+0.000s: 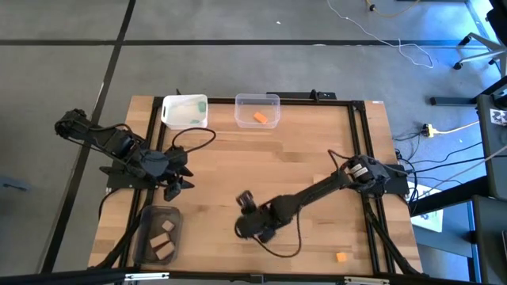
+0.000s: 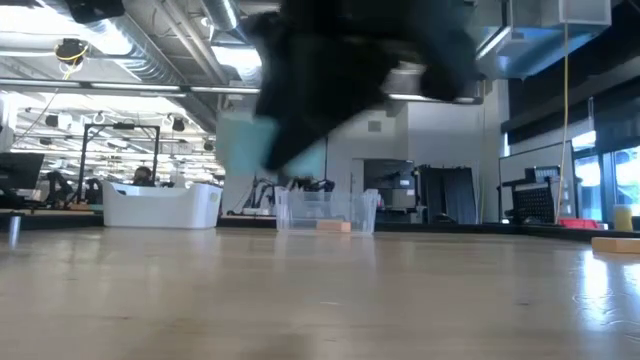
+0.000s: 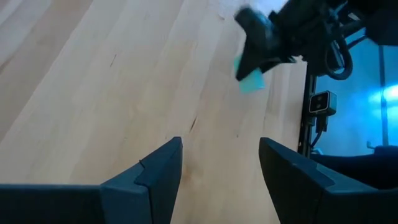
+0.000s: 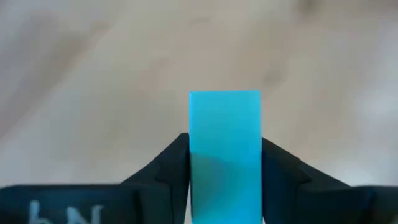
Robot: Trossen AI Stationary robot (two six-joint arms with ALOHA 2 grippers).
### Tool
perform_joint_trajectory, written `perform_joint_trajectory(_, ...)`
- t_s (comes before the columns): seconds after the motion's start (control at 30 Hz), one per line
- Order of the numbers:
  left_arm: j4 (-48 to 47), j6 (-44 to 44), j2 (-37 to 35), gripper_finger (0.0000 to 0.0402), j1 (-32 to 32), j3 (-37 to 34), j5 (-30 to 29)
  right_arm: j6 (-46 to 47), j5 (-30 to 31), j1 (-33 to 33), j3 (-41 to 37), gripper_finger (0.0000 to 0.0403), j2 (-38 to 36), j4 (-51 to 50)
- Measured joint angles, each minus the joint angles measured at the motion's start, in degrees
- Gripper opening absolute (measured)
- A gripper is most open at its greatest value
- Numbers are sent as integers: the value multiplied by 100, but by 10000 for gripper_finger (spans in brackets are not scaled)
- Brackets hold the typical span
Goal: Sort & place blocks by color
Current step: Put the blue block into the white bin
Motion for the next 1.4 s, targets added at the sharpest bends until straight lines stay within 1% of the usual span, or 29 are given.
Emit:
perform_joint_trajectory(0.1,32,-106,0,204,-2,0,0,66,640,-183,382,134,-2,-233)
perform_joint_trajectory(0.23,43,-114,2,204,-2,2,-31,-96,1577,-370,793,134,-2,-310)
perform_joint_trajectory(0.33,58,-139,4,204,-2,2,-256,-180,2171,-503,1055,134,-10,-329)
perform_joint_trajectory(0.4,179,-121,4,204,-2,2,-568,-306,2597,-601,1175,134,-13,-303)
perform_joint_trajectory(0.5,595,73,4,204,-2,2,-1342,-512,3244,-742,1285,134,-11,-81)
perform_joint_trajectory(0.6,886,328,4,204,0,4,-1991,-519,3622,-884,1428,134,-11,-21)
perform_joint_trajectory(0.73,943,356,4,204,0,4,-2399,-524,3653,-1068,1573,134,-17,117)
perform_joint_trajectory(0.87,943,288,71,204,0,4,-2764,-1010,3651,-1178,1671,134,-17,498)
perform_joint_trajectory(0.9,953,150,72,204,-2,4,-2883,-1169,3608,-1187,1706,134,-20,580)
perform_joint_trajectory(0.97,1035,-187,88,204,11,4,-3111,-1448,3428,-1187,1809,134,-20,658)
perform_joint_trajectory(1.03,1014,-273,101,204,65,4,-3251,-1639,3189,-1187,1960,134,-20,689)
perform_joint_trajectory(1.23,1048,-694,69,204,139,17,-3361,-1781,2367,-1204,2627,134,-20,528)
perform_joint_trajectory(1.27,1070,-767,52,204,127,25,-3361,-1779,2361,-1205,2697,134,-20,528)
perform_joint_trajectory(1.4,1311,-903,72,204,1,21,-3547,-1808,2689,-1191,2852,134,-20,388)
